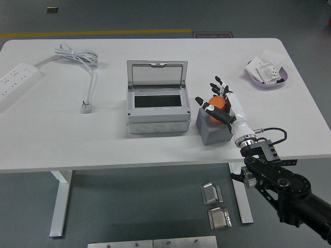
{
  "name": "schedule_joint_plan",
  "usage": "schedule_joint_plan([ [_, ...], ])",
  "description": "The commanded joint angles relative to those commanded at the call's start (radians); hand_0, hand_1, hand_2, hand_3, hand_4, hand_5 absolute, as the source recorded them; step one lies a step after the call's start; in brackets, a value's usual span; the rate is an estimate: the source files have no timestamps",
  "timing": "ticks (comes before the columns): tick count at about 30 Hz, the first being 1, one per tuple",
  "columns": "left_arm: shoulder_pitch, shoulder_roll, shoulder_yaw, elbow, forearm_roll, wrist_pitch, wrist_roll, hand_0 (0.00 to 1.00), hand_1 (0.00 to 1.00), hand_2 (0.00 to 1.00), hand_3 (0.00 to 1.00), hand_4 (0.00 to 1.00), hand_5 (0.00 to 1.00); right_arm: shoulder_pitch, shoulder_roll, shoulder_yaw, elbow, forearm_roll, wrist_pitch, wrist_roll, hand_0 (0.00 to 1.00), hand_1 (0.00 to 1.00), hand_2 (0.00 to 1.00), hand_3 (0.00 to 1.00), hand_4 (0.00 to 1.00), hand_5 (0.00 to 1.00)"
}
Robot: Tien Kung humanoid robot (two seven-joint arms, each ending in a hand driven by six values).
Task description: Fetch the battery,place it into the box,close the lid of the box
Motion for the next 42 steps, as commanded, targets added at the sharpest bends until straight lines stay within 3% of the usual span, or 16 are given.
schedule_joint_plan([
  [12,0.001,0.000,0.003,0.000,-0.006,0.002,-0.003,0.686,0.708,0.594,0.605,0.367,0.002,-0.026,-0.033,0.006,-0.004,0.009,-0.002,-0.001,0.880,0.890,0.847,0.974,0.998,0.437],
  [24,-0.001,-0.001,0.007,0.001,-0.012,0.002,-0.007,0.686,0.709,0.593,0.606,0.366,0.002,-0.017,-0.018,-0.002,-0.008,0.040,-0.021,0.017,0.875,0.880,0.825,0.964,0.998,0.439],
  [25,-0.001,-0.002,0.007,0.001,-0.012,0.002,-0.007,0.686,0.709,0.594,0.606,0.366,0.002,-0.016,-0.017,-0.003,-0.007,0.040,-0.022,0.016,0.784,0.786,0.750,0.885,0.990,0.410],
  [30,-0.001,-0.003,0.006,0.000,-0.011,0.002,-0.005,0.686,0.709,0.594,0.606,0.366,0.002,-0.012,-0.014,-0.004,-0.003,0.037,-0.027,0.013,0.784,0.786,0.750,0.885,0.990,0.410],
  [31,-0.001,-0.003,0.007,0.000,-0.011,0.002,-0.006,0.685,0.709,0.594,0.606,0.366,0.002,-0.012,-0.014,-0.004,-0.002,0.036,-0.027,0.013,0.611,0.659,0.641,0.772,0.831,0.218],
  [36,-0.001,-0.004,0.006,0.000,-0.010,0.002,-0.004,0.685,0.709,0.594,0.606,0.366,0.002,-0.008,-0.012,-0.005,0.002,0.034,-0.029,0.013,0.611,0.659,0.641,0.772,0.831,0.218],
  [37,-0.001,-0.004,0.005,0.000,-0.009,0.001,-0.004,0.685,0.708,0.593,0.605,0.366,0.002,-0.007,-0.011,-0.006,0.002,0.034,-0.029,0.013,0.537,0.613,0.614,0.737,0.774,0.173],
  [42,-0.002,-0.003,0.007,0.000,-0.009,0.001,-0.005,0.685,0.708,0.593,0.605,0.366,0.002,-0.004,-0.008,-0.012,-0.001,0.036,-0.029,0.011,0.537,0.613,0.614,0.737,0.774,0.173],
])
